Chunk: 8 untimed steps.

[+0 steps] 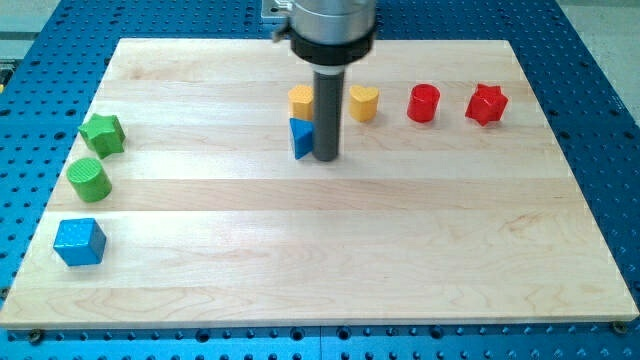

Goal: Put the blue triangle at the top side of the green star

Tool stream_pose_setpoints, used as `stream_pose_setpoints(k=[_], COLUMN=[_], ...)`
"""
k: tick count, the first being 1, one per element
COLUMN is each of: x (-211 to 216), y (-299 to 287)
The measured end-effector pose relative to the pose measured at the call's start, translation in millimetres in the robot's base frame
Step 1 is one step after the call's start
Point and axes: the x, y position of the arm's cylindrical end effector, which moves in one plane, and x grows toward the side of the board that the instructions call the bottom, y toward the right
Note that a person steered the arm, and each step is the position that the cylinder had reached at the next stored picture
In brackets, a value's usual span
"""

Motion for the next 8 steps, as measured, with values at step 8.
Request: stream_pose_setpoints(k=[8], x=[-103.6], y=[-172.5])
